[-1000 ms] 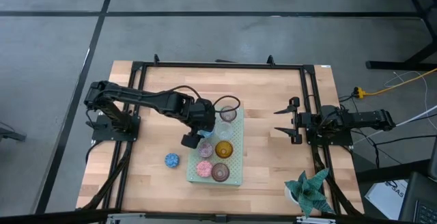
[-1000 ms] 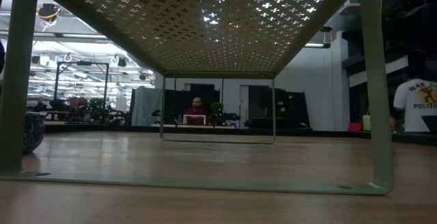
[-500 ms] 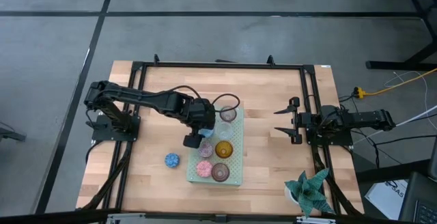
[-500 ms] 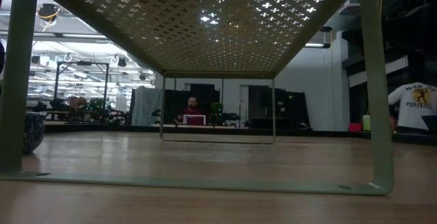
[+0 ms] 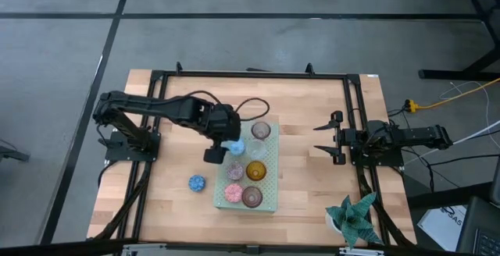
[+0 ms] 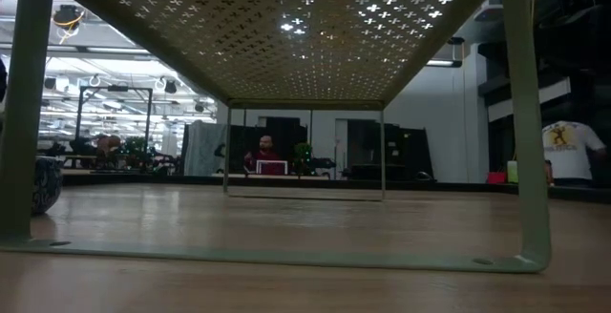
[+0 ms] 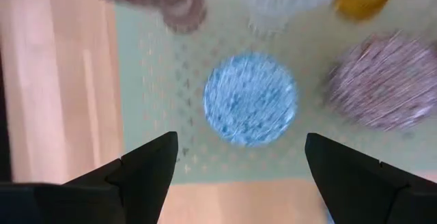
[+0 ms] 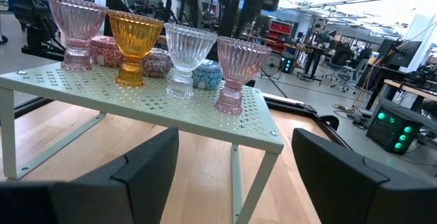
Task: Pick & Place candle stick holders
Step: Put the blue patterned scented candle on the shelf
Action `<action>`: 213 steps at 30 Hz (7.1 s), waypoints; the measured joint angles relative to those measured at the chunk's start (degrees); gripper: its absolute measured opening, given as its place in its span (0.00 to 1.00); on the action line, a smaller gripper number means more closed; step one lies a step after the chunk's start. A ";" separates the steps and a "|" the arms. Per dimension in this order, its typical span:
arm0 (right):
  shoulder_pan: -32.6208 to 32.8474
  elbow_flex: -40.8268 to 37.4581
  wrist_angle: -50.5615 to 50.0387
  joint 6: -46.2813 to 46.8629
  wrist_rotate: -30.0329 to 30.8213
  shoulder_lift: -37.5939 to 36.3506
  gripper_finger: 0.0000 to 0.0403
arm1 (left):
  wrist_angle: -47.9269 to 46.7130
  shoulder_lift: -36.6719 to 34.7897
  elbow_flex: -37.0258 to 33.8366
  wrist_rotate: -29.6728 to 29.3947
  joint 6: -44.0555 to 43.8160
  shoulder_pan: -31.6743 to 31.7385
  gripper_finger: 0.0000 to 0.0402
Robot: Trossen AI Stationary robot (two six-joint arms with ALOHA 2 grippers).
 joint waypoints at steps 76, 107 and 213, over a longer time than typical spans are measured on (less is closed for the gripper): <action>0.02 0.00 0.01 -0.01 0.00 0.00 0.72 | 25.36 -9.81 -43.30 -2.56 -19.75 -30.56 0.79; 0.01 0.00 0.01 0.01 0.00 0.00 0.72 | 36.95 -9.79 -52.44 -2.02 -20.48 -28.31 0.79; 0.02 0.00 0.01 -0.02 0.00 0.00 0.72 | 12.03 2.84 -9.00 9.95 7.54 13.69 0.72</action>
